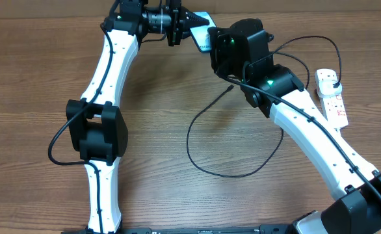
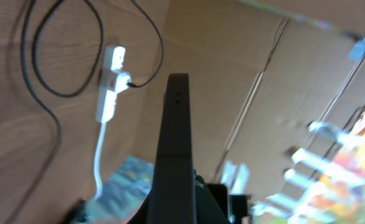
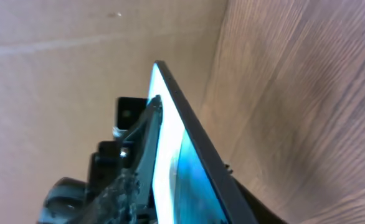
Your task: Plug charger to phone and switch on socket
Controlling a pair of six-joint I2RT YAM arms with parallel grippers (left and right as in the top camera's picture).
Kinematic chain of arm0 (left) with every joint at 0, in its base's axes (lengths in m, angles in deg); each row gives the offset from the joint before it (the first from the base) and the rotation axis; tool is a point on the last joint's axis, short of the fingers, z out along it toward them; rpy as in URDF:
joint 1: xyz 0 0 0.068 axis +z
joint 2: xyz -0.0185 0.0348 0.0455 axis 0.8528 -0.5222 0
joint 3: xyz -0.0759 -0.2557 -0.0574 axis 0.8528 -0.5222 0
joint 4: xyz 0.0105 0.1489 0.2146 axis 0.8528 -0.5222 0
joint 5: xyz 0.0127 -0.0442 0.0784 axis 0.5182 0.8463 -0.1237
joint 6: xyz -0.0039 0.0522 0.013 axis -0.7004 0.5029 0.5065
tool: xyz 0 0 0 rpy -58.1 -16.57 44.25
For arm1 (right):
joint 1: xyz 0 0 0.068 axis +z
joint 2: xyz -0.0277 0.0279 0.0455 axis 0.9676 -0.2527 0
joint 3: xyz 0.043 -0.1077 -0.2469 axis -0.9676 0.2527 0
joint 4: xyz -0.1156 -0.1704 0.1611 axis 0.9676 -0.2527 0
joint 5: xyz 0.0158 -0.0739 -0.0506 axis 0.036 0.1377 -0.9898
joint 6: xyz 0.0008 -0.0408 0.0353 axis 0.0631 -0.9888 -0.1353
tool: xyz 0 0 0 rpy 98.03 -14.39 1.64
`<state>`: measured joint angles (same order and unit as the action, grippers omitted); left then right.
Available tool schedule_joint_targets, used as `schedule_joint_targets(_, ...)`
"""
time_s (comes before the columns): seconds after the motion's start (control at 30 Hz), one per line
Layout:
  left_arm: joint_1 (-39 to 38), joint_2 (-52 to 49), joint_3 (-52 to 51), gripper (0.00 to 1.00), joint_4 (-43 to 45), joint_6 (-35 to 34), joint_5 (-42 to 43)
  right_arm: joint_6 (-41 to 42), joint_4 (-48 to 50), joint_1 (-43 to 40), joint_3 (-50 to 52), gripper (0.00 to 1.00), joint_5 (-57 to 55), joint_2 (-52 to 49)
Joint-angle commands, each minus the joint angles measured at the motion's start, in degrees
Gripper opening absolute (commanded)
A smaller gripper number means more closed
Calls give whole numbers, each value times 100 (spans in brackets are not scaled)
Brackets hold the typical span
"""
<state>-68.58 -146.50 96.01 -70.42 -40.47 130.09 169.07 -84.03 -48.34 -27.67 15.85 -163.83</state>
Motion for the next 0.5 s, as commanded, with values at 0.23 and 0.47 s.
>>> schedule_joint_targets(0.23, 857, 24, 87, 4, -2293, 4750, 83, -3751, -1172, -807, -63, 70, 304, 55)
schedule_joint_targets(0.47, 1014, 24, 87, 4, -3298, 5346, 61, -4210, -1764, -1303, -61, 66, 1403, -511)
